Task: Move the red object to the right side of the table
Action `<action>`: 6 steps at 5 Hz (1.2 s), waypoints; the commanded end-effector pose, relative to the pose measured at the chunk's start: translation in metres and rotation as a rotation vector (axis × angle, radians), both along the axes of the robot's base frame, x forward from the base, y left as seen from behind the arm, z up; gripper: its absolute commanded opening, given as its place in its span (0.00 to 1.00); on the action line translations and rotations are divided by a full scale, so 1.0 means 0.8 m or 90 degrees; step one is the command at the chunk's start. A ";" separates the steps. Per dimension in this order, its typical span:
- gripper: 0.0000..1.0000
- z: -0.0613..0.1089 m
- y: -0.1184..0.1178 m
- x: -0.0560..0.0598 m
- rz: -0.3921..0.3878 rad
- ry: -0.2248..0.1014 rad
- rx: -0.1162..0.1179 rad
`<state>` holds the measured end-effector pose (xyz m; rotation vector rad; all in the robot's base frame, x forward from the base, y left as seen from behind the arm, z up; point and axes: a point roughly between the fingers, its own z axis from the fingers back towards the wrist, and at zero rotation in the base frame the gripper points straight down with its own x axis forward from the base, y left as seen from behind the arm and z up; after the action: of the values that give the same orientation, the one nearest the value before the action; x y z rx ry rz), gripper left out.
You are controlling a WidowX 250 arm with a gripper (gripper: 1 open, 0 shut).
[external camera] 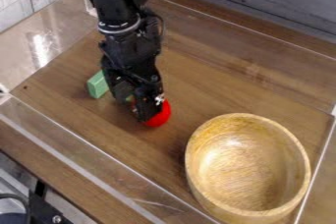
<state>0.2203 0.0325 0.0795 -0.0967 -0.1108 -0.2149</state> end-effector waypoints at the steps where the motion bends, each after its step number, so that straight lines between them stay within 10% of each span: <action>1: 1.00 0.012 -0.006 0.007 0.038 -0.031 -0.001; 4: 1.00 0.034 -0.024 0.026 0.035 -0.026 -0.002; 6: 1.00 0.032 -0.033 0.019 -0.015 -0.009 -0.038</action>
<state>0.2312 0.0036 0.0988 -0.1631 -0.1019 -0.2371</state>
